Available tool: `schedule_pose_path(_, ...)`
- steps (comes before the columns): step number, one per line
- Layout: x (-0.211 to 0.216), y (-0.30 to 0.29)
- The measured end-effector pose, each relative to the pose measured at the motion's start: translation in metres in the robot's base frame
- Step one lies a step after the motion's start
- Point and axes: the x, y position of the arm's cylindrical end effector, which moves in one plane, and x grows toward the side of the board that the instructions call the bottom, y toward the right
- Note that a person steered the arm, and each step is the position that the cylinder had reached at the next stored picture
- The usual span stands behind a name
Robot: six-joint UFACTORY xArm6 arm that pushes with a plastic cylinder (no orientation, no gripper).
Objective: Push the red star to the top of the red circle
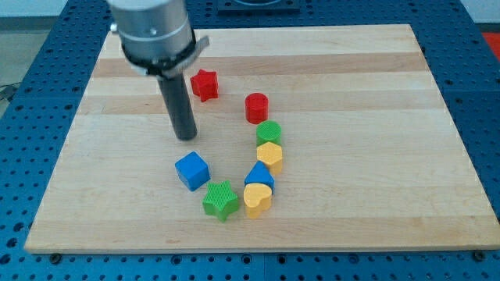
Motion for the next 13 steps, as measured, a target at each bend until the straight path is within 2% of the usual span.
schedule_pose_path(1,-0.043,-0.004)
schedule_pose_path(3,-0.055,-0.03)
schedule_pose_path(4,-0.074,-0.037)
schedule_pose_path(5,-0.095,-0.018)
schedule_pose_path(6,-0.095,0.012)
schedule_pose_path(9,-0.1,0.048)
schedule_pose_path(11,-0.107,0.002)
schedule_pose_path(12,-0.069,0.002)
schedule_pose_path(13,-0.042,0.044)
